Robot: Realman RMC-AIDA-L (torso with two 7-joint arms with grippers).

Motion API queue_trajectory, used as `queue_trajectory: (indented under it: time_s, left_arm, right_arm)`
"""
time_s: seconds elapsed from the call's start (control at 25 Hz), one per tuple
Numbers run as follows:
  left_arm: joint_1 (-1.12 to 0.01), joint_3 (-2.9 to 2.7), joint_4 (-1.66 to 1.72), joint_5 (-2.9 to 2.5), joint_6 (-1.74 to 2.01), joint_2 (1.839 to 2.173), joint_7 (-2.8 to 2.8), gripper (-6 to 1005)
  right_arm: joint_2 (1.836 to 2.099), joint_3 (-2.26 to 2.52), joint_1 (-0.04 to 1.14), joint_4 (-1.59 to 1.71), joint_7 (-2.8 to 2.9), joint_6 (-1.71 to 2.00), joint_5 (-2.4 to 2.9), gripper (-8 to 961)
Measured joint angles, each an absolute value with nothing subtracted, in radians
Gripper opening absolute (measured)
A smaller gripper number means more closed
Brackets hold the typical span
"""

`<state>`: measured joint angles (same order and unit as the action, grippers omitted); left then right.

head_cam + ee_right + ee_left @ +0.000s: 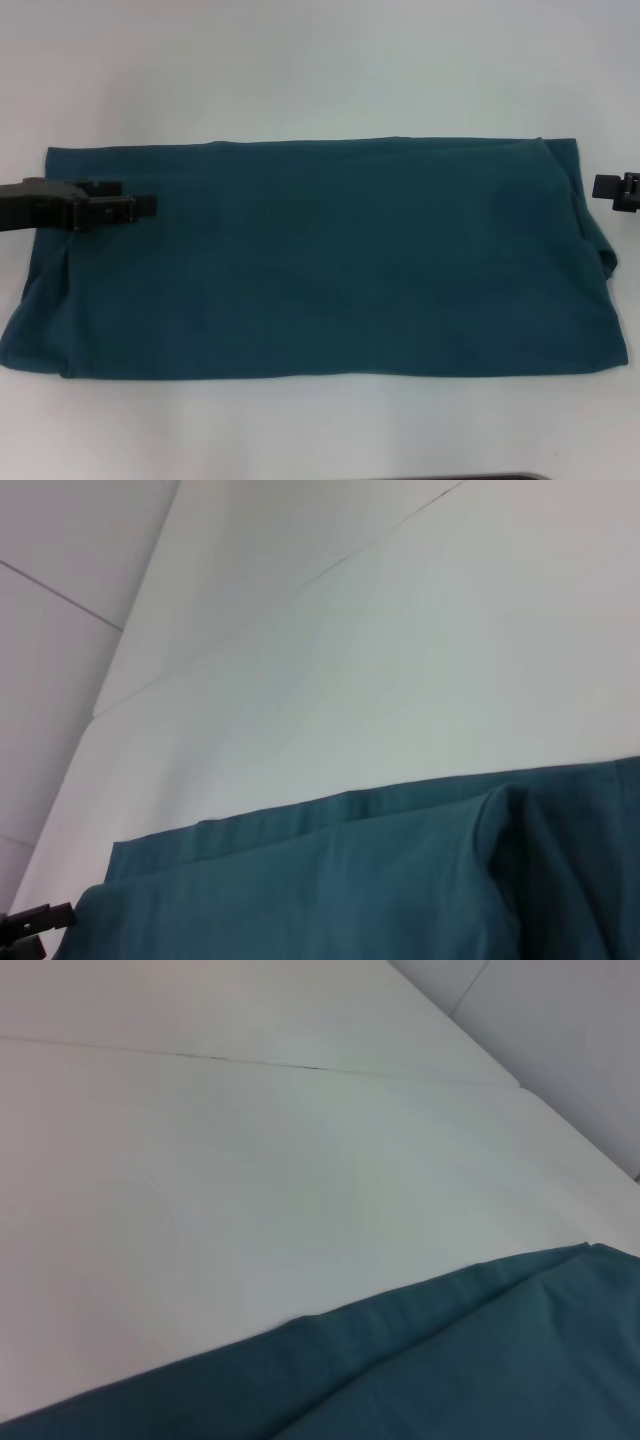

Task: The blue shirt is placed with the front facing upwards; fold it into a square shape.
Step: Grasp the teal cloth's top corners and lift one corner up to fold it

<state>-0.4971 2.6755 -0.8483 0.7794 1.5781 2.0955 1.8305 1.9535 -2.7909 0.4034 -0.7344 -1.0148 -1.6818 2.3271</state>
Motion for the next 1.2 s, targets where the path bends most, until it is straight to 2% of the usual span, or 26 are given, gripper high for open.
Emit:
queue_trajectory:
  time_s: [0.16, 0.68, 1.2]
  left_arm:
    - [-0.497, 2.674, -0.848, 0.78, 1.577, 2.096, 1.83, 723]
    - [-0.499, 2.675, -0.848, 0.781, 1.577, 2.095, 1.83, 725]
    - [-0.494, 2.681, -0.847, 0.781, 1.576, 2.095, 1.83, 724]
  right_arm:
    - [1.954, -2.79, 0.412, -0.735, -1.013, -1.697, 2.327, 789]
    - [1.993, -2.747, 0.511, -0.616, -1.095, -1.559, 2.331, 788]
    - [2.025, -2.73, 0.526, -0.602, -1.15, -1.38, 2.307, 787]
